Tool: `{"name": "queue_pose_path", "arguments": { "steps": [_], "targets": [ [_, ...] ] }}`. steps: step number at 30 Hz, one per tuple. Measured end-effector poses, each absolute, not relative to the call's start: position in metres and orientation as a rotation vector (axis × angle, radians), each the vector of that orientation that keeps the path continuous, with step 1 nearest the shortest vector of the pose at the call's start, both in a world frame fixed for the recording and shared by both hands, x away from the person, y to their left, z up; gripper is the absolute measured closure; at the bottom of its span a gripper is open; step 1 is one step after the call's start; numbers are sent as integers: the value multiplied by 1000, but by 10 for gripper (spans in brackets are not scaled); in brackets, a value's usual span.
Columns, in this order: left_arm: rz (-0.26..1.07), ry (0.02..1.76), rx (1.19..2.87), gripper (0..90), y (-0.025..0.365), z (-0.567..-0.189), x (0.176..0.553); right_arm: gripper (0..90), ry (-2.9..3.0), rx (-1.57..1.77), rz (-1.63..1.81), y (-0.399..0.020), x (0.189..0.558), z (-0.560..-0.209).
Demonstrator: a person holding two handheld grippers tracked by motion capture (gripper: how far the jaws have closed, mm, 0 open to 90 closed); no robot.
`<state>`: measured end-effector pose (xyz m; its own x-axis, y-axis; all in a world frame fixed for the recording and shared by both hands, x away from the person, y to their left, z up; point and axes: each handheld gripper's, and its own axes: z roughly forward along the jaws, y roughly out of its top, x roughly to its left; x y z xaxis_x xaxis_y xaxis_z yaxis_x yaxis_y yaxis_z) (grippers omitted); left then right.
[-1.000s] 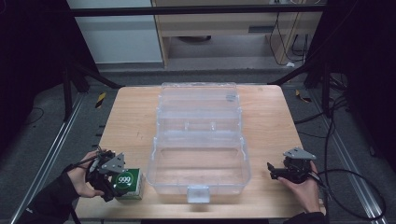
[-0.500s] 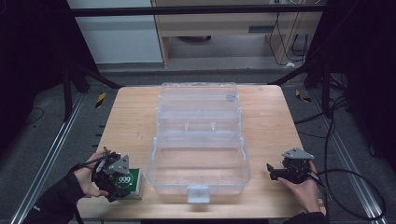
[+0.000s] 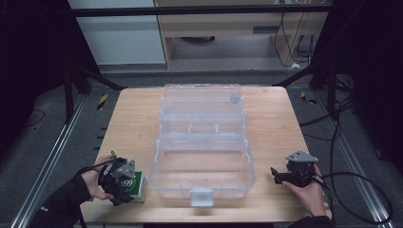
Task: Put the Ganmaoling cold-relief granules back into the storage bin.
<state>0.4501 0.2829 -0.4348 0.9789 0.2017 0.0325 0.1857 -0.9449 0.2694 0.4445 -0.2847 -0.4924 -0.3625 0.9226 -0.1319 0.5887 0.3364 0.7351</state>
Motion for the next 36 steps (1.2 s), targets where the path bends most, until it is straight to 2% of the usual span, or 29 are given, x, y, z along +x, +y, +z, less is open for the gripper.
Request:
{"name": "queue_pose_path", "arguments": {
  "steps": [6,14,23,36],
  "targets": [
    [69,273,2863,52,282,-438,451,21,2067,1312,806,-285,445,-492],
    [59,296,2852,125,285,-434,450,21,2071,1310,804,-284,445,-493],
    [56,318,2869,139,286,-430,447,21,2075,1308,799,-284,445,-493],
    [116,311,2817,141,290,-392,442,21,2074,1311,805,-284,444,-493]
  ]
}}
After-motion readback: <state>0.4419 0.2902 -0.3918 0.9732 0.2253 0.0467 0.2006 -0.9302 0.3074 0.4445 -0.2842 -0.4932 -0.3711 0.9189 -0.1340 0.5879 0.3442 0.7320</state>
